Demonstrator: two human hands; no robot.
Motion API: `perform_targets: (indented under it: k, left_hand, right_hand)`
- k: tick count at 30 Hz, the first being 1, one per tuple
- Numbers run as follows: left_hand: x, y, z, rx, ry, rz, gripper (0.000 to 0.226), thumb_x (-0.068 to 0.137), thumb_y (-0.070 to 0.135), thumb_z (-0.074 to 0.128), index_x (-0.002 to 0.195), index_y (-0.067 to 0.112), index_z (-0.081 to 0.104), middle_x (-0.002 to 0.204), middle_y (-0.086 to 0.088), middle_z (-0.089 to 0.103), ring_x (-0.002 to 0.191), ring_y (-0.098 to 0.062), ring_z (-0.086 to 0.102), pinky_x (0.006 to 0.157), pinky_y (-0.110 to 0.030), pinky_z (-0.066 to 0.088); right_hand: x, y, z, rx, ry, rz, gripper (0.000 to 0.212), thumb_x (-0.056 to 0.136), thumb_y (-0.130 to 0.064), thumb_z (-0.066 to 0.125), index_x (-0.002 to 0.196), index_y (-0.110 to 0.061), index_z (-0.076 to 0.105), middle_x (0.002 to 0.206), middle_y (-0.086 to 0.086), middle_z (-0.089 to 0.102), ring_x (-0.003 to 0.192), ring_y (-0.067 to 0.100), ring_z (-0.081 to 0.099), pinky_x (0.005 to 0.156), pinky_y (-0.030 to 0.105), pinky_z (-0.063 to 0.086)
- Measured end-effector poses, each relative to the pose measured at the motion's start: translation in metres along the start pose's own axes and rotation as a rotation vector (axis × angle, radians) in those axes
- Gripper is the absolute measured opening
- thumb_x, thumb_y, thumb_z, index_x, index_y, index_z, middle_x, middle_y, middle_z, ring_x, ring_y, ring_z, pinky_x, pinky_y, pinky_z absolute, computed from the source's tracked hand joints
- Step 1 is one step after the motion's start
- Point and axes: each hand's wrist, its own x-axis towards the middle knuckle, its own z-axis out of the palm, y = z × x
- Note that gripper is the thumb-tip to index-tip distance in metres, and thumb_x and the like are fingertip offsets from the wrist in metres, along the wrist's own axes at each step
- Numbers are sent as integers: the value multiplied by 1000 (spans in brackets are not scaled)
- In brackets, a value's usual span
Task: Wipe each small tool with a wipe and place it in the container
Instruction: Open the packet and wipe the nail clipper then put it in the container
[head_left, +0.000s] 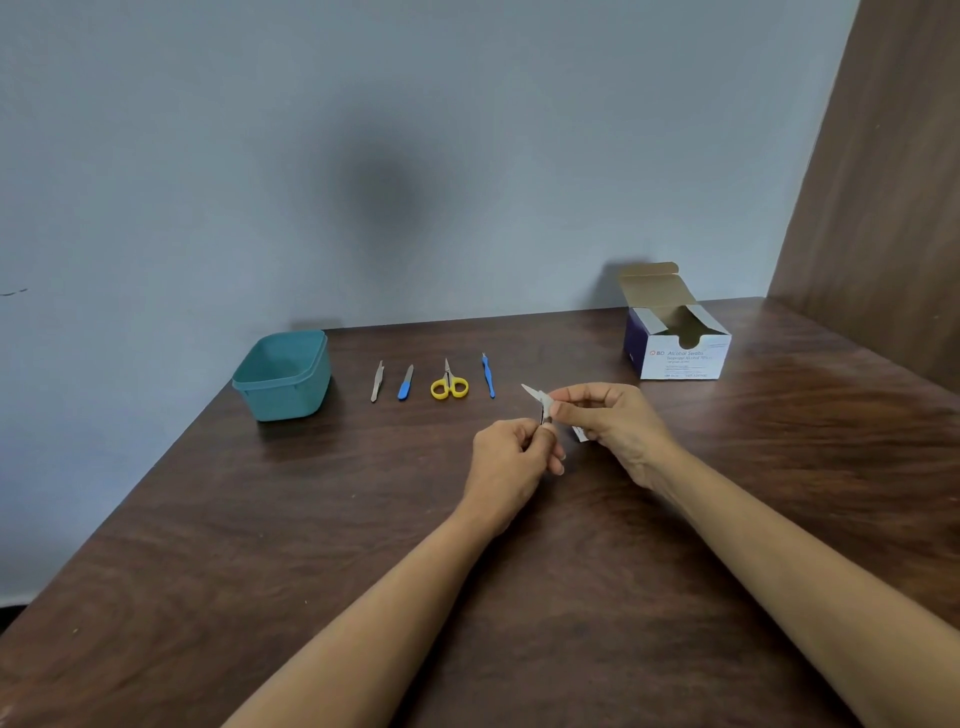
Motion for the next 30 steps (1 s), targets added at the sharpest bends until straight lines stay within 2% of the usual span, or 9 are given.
perform_targets:
  k: [5, 11, 15, 19, 23, 26, 30]
  left_hand:
    - [0, 0, 0, -1, -18, 3, 32, 98, 16, 49, 74, 9, 70, 59, 4, 65, 50, 5, 54, 55, -4, 39]
    - [1, -1, 0, -34, 0, -13, 35, 97, 20, 50, 70, 11, 70, 57, 4, 65, 51, 5, 53, 57, -6, 38]
    - [2, -1, 0, -19, -11, -16, 35, 98, 21, 50, 70, 12, 70, 57, 4, 65, 50, 5, 52, 56, -7, 38]
    - [2, -2, 0, 4, -36, -13, 34, 98, 19, 49, 73, 10, 70, 58, 4, 65, 52, 3, 54, 57, -7, 40]
    - [2, -1, -1, -12, -29, -17, 35, 98, 21, 49, 73, 11, 70, 57, 5, 65, 51, 3, 53, 55, -6, 39]
    - [2, -1, -1, -10, -35, -19, 35, 99, 23, 49, 71, 15, 69, 57, 6, 65, 51, 3, 52, 55, -6, 38]
    - [1, -1, 0, -3, -35, -25, 35, 99, 24, 49, 71, 17, 68, 57, 6, 65, 52, 2, 52, 54, -6, 40]
  right_hand:
    - [0, 2, 2, -6, 47, -26, 13, 77, -9, 76, 90, -9, 75, 79, 1, 74, 62, -3, 63, 55, 10, 45]
    - [2, 3, -1, -36, 11, -58, 10, 81, -10, 73, 89, -14, 76, 77, -5, 73, 64, -5, 60, 59, 11, 42]
    - [2, 1, -3, -83, 1, -96, 12, 77, -9, 77, 85, -18, 76, 76, -3, 72, 67, -1, 61, 58, 9, 43]
    - [1, 1, -4, -145, 6, -174, 13, 71, -10, 81, 83, -14, 76, 72, -1, 72, 61, -1, 60, 56, 11, 44]
    - [3, 2, -4, -166, 5, -239, 10, 76, -8, 77, 83, -14, 76, 81, 3, 75, 78, 12, 70, 69, 18, 52]
    - [3, 2, -5, -149, -14, -235, 11, 77, -4, 75, 84, -12, 76, 82, 2, 75, 79, 10, 70, 74, 19, 54]
    - [3, -1, -6, -166, -42, -217, 14, 77, -3, 75, 91, -6, 75, 84, 8, 74, 71, 5, 67, 67, 13, 52]
